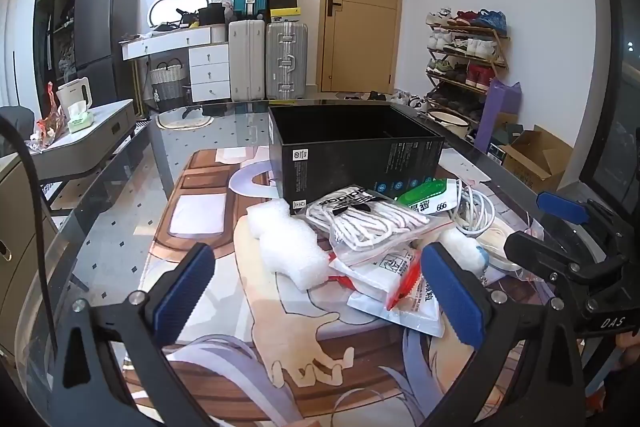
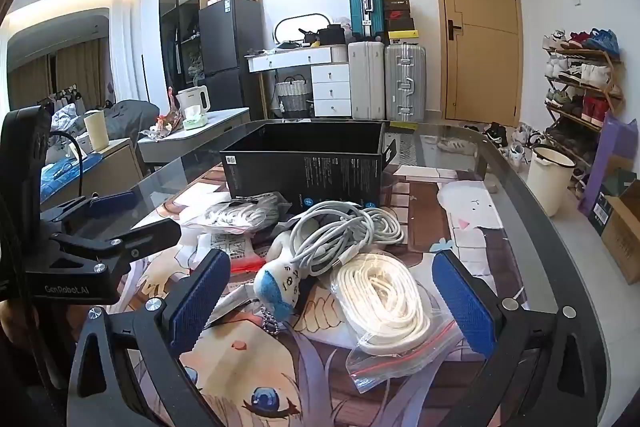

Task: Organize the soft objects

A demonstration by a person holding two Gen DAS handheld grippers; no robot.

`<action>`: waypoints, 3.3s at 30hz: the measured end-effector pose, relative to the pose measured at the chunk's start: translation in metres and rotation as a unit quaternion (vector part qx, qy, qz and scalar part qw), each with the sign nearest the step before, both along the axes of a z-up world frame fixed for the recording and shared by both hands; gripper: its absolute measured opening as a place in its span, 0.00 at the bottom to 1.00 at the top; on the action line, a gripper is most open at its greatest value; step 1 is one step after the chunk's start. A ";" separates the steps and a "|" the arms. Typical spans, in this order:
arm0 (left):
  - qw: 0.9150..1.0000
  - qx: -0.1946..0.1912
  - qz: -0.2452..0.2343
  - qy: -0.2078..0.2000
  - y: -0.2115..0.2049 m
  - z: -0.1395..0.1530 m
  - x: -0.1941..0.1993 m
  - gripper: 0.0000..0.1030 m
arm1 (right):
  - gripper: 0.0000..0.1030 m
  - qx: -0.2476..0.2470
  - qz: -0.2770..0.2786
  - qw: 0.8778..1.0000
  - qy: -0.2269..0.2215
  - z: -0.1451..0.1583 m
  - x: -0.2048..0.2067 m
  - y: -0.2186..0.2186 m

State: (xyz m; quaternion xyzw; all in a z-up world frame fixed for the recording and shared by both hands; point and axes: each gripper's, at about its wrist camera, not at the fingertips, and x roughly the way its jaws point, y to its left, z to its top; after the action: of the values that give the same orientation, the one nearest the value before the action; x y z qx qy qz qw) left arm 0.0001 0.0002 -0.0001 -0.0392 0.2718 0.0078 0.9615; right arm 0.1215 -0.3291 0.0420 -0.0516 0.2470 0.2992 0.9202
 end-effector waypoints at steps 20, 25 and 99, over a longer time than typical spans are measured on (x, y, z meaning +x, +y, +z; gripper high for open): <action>1.000 -0.004 -0.003 -0.002 -0.002 0.003 -0.001 1.00 | 0.99 -0.008 0.001 1.000 0.007 0.000 0.001 0.001; 1.000 -0.004 -0.003 -0.002 -0.003 0.003 0.000 1.00 | 0.99 -0.009 0.001 1.000 0.007 -0.001 0.000 0.001; 1.000 -0.004 0.009 -0.011 0.011 0.007 0.004 1.00 | 0.99 -0.014 -0.012 1.000 0.009 0.006 0.004 -0.009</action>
State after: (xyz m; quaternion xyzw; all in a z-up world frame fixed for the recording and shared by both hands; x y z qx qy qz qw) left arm 0.0041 0.0114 0.0071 -0.0458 0.2613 0.0147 0.9641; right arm 0.1252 -0.3383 0.0480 -0.0594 0.2599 0.2850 0.9207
